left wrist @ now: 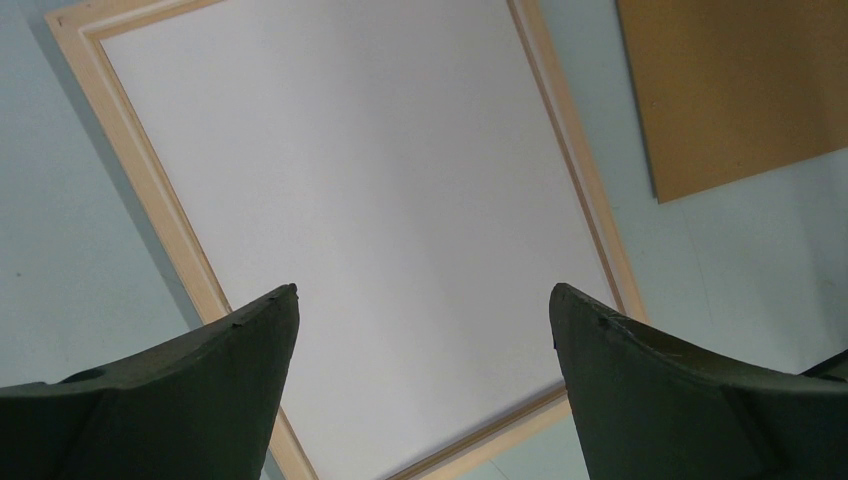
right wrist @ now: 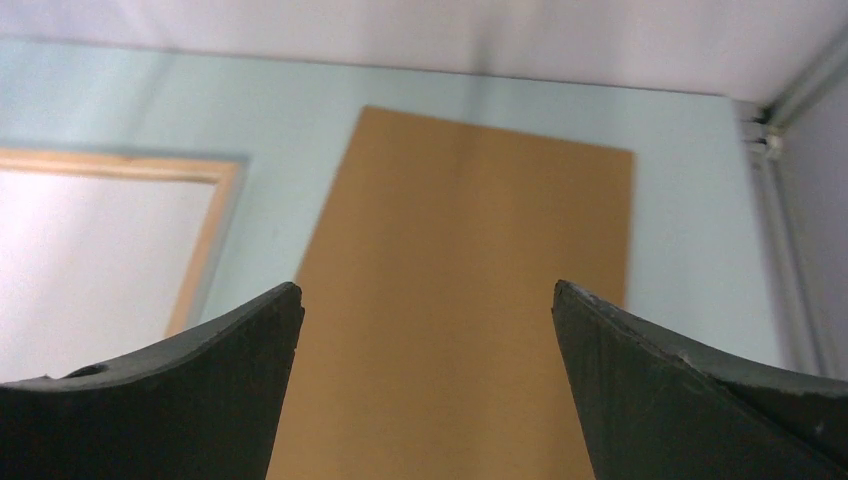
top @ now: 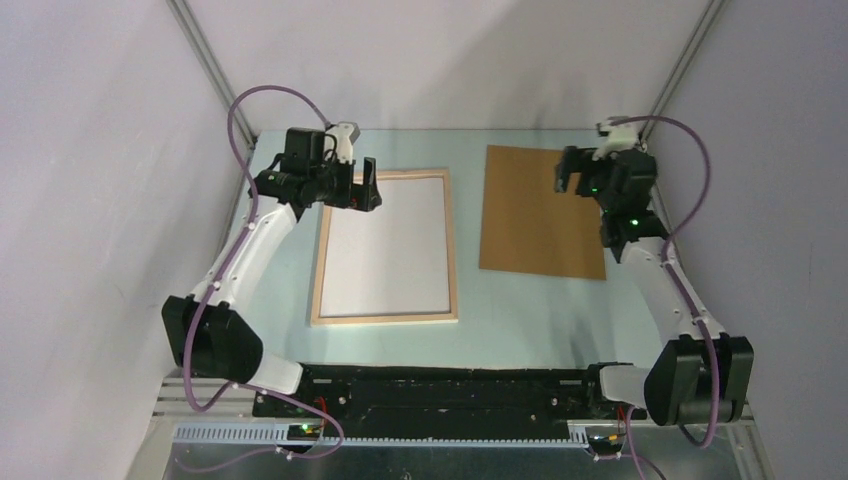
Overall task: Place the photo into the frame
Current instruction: Turn over the photo frame item at the center of the board.
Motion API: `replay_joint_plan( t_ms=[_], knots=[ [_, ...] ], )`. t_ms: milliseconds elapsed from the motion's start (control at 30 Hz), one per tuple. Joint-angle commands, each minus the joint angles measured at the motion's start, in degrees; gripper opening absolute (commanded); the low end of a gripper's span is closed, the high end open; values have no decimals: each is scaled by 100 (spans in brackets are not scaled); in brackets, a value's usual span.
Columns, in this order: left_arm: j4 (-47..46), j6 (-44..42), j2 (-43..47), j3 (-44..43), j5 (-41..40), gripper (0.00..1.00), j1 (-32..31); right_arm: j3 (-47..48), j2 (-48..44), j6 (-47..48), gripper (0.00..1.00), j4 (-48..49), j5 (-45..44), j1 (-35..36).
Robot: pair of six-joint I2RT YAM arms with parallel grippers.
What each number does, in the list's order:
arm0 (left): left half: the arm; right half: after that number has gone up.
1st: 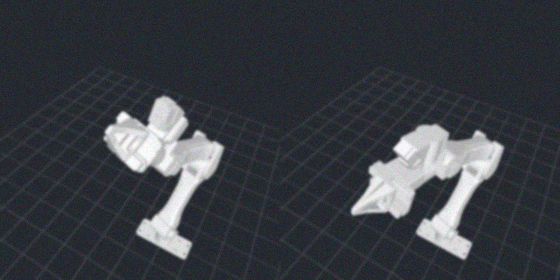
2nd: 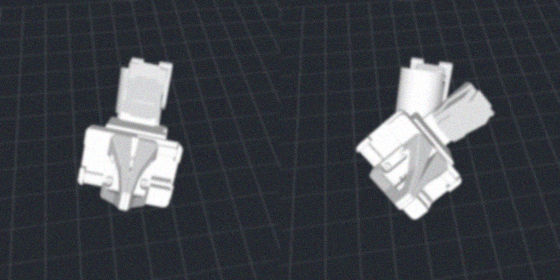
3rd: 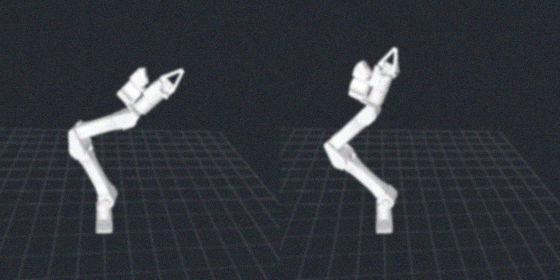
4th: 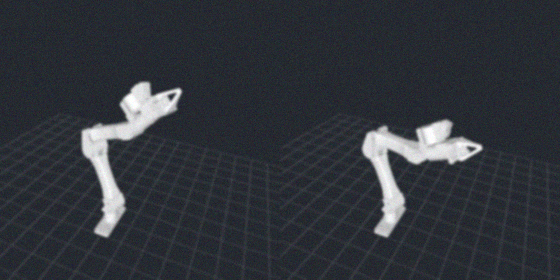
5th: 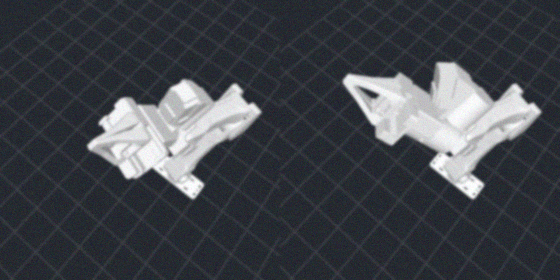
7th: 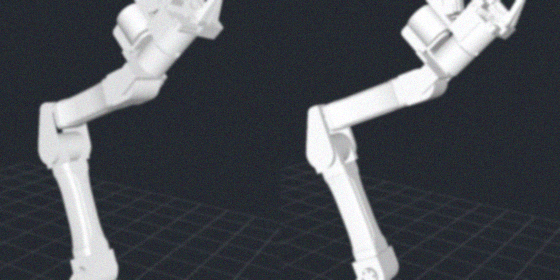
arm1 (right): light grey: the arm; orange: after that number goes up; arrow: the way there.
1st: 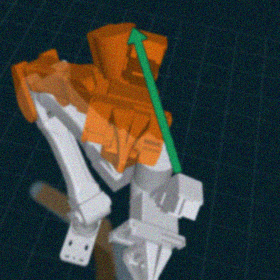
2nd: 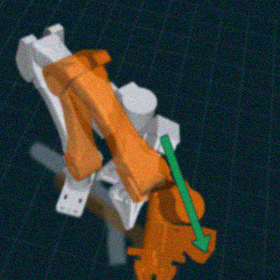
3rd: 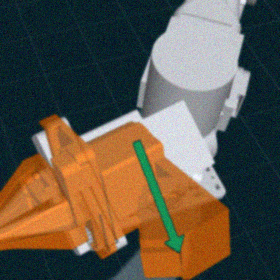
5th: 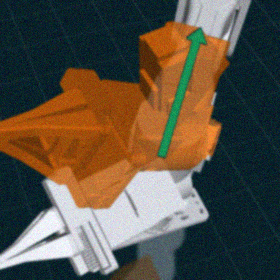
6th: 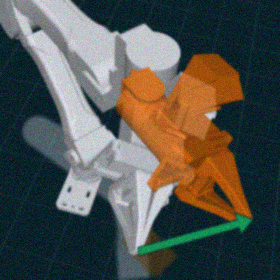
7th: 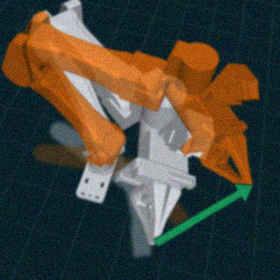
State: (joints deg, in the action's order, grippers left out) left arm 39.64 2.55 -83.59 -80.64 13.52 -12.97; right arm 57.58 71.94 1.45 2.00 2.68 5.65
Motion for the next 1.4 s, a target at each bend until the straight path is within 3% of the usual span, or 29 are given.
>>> replay_joint_plan(
  t_ms=[0, 167, 433, 700, 1033, 1367],
  knots=[
    [-490, 84, 556, 296, 257, 100, 10, -32, -473, -65, 99, -803, 904, -837],
    [-842, 108, 1098, 828, 440, 100, 14, -227, -833, 304, 99, -1845, 910, -1415],
    [-1110, 34, 1358, 1133, 787, 100, 10, -1037, -2129, 239, 99, -1814, 1303, -2096],
    [-1703, 458, 795, 1107, 865, 98, -19, -1290, -2373, 104, 99, -1652, 1824, -2741],
    [-1792, 1120, -874, -193, 851, 98, -138, -1169, -1883, 49, 100, -1929, 1819, -2508],
    [-1471, 1713, -2918, -2363, 721, 98, -1006, -584, -297, 169, 100, -2015, 1007, -1996]
  ],
)
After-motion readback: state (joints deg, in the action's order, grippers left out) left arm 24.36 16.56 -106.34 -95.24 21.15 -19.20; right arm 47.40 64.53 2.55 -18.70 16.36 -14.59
